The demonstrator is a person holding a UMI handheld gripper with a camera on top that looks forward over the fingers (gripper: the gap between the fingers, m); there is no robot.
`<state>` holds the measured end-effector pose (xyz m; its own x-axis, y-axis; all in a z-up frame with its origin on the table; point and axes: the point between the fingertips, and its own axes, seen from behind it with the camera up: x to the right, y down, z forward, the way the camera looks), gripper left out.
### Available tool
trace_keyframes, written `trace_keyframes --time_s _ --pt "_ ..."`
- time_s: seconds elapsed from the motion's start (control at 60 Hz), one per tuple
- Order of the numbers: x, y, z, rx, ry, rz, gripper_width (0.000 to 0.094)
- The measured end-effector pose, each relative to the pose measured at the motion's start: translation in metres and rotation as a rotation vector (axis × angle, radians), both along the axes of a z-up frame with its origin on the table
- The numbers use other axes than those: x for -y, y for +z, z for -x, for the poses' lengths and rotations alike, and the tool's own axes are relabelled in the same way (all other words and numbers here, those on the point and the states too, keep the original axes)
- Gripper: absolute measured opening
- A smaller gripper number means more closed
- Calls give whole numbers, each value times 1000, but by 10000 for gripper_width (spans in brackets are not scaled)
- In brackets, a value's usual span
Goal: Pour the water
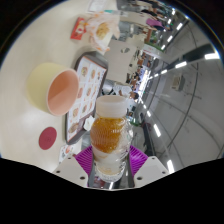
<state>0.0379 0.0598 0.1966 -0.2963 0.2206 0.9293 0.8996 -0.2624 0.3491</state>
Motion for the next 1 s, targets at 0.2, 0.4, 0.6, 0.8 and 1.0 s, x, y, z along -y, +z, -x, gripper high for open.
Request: trace_keyframes --time_s 0.2,0.4,0.6,0.8,1.0 --pt "10 31 -9 -644 -78 -84 449" --pt "9 35 -28 -1246 -155 -120 448" --pt "-2 -10 -46 -1632 -226 -92 449" --pt "-8 -78 -47 -1805 -296 -13 447" --pt "-5 -134 -54 -1824 -373 14 470"
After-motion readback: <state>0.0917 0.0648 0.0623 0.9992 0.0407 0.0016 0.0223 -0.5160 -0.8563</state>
